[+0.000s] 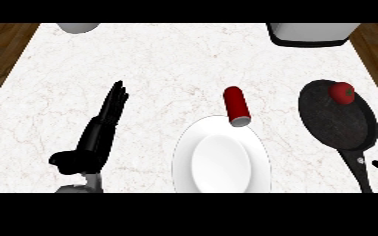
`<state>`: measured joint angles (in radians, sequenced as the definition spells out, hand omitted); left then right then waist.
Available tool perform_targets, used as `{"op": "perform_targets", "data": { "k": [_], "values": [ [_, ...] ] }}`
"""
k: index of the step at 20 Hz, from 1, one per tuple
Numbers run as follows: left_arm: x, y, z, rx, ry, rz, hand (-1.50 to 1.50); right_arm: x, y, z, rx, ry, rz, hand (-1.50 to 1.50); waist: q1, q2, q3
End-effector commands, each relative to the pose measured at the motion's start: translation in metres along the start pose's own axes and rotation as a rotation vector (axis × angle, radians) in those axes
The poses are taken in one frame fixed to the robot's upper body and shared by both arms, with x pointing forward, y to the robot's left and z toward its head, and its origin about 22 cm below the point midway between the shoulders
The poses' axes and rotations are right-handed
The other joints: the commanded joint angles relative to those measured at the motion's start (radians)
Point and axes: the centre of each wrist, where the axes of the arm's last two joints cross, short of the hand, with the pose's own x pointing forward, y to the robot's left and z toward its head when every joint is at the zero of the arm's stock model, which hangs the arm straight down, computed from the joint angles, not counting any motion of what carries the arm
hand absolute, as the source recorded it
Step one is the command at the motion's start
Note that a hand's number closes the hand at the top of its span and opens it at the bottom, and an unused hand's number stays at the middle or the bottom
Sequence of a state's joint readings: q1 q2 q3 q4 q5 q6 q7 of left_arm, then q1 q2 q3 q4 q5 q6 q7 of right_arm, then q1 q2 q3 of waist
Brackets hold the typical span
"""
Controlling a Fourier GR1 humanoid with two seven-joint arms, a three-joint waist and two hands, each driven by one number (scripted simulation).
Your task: Pick the tomato from the plate and place it in the pan
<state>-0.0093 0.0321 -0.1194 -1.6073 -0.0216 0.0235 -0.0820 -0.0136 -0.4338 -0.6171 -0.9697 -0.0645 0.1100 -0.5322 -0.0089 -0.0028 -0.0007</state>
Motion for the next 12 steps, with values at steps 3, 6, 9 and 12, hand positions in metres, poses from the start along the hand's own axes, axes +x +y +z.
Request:
{"op": "perform_targets", "data": {
  "k": [3, 6, 9, 12],
  "values": [
    [0.0, 0.002, 0.008, -0.022, -0.011, -0.014, 0.0, 0.016, 0.01, 0.036, 0.005, 0.002, 0.025, -1.5, 0.005, 0.001, 0.0],
    [-0.033, 0.009, -0.001, -0.002, -0.006, 0.02, 0.0, -0.006, 0.008, 0.064, 0.028, -0.003, 0.03, -1.5, 0.001, 0.003, 0.0],
    [-0.019, -0.007, 0.001, -0.035, 0.01, 0.013, 0.0, -0.001, -0.003, 0.059, 0.035, 0.014, 0.073, -1.5, 0.006, 0.002, 0.001],
    [0.004, 0.002, -0.007, -0.018, -0.001, 0.009, 0.0, 0.015, -0.015, 0.055, -0.005, 0.022, 0.072, -1.5, 0.006, 0.002, 0.0]
  ]
}}
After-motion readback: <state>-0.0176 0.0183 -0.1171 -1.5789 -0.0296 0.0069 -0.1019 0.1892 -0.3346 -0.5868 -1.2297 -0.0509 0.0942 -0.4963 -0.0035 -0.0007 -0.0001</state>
